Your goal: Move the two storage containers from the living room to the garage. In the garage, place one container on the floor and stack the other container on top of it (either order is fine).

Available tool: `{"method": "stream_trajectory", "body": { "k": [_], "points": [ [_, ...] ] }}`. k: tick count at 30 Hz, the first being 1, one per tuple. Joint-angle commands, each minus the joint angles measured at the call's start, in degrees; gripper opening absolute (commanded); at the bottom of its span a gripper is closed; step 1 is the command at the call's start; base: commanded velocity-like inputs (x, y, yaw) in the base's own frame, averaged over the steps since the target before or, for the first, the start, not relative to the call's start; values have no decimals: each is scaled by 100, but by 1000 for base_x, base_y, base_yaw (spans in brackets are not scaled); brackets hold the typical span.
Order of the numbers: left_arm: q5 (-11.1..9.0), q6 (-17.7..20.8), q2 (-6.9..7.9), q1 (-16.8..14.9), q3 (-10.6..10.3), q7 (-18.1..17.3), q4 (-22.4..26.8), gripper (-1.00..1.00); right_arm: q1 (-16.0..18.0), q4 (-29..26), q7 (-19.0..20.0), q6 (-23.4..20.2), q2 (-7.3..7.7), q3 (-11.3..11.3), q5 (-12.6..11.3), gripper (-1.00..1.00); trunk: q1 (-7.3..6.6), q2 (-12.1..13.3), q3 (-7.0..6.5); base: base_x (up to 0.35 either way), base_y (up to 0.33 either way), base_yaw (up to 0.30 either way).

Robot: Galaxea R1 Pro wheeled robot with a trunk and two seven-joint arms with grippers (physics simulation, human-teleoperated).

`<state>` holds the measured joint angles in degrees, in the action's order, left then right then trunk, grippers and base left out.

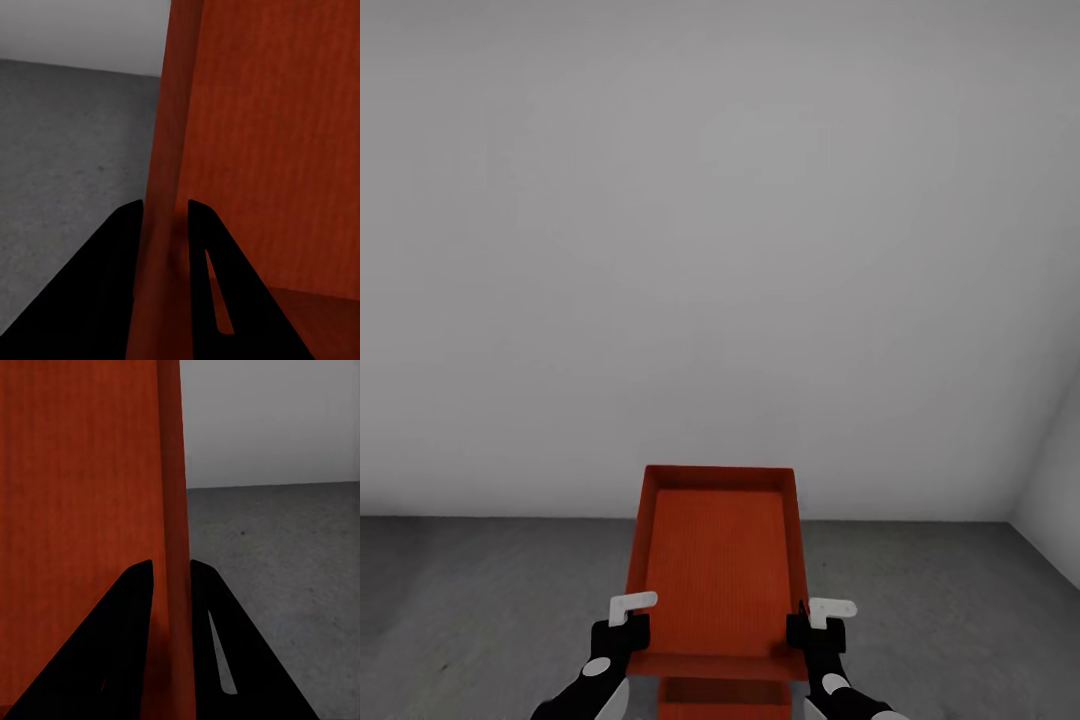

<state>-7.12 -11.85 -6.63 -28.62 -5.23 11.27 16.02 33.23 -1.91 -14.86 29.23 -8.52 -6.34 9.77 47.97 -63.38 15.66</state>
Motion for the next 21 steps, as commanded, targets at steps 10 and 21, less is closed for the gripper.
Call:
{"method": "stream_trajectory", "body": {
  "k": [10, 21],
  "points": [
    [-105, 57, 4, -4, -40, -81, -24, -100, 8, -7, 14, 373, 17, 12, 8, -100, 0, -5, 99, 0, 0, 0],
    [-105, 52, 4, -4, -40, -81, -20, -100, 8, -9, 19, 373, 17, 18, 8, -100, 0, -5, 199, 0, 0, 0]
  ]
}}
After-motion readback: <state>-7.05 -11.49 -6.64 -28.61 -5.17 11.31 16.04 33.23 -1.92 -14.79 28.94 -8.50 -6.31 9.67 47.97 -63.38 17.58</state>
